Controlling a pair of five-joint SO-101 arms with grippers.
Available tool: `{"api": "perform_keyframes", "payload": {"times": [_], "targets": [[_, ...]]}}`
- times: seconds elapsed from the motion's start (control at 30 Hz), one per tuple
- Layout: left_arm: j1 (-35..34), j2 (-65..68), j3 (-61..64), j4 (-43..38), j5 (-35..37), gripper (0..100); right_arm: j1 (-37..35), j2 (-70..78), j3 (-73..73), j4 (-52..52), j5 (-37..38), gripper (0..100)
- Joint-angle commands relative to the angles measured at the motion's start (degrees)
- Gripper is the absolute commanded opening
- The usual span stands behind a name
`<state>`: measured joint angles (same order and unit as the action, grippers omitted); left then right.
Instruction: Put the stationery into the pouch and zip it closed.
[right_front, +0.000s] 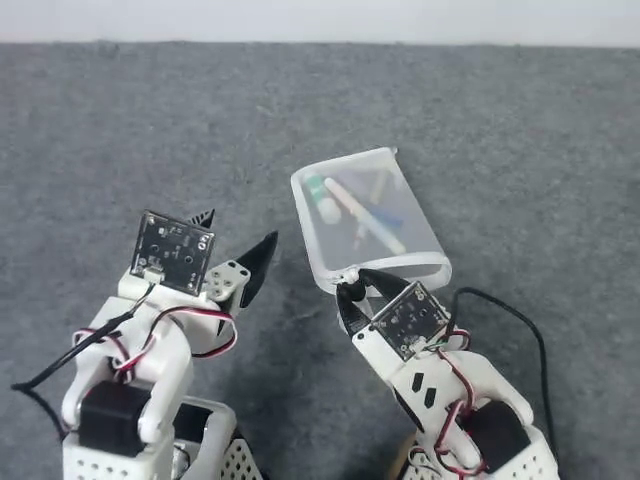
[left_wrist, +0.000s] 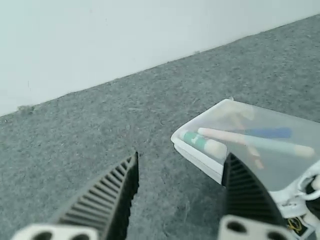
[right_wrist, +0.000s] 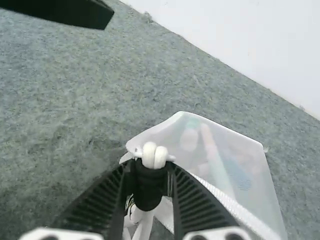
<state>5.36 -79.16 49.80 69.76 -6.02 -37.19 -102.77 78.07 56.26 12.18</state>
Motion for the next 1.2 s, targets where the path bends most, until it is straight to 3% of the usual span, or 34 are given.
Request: {"api": "perform_keyframes", "payload": {"times": [0.0,0.23,0.33,0.53,0.87,1.17], "targets": [[-0.4,-0.7,-0.5,-1.4,1.1,26,1.5,-1.0,-2.9,-1.7,-0.7,0.6],[0.0,-0.8,0.9,-1.0,0.8,26,1.9,-1.4,-4.9,-0.7,-0.7,0.6],[0.1,-0.8,1.0,-1.0,0.7,26,5.2,-1.4,-7.9,1.8,-0.4,0.6],[0.5,-0.8,1.0,-0.4,-1.3,29,9.0,-1.4,-9.8,3.3,7.6,0.6],[14.4,-0.8,1.0,4.7,-7.6,31,9.1,-1.4,-17.0,8.6,7.8,0.6],[22.3,-0.8,5.1,1.2,-14.2,31,9.0,-1.4,-22.6,13.5,8.1,0.6]]}}
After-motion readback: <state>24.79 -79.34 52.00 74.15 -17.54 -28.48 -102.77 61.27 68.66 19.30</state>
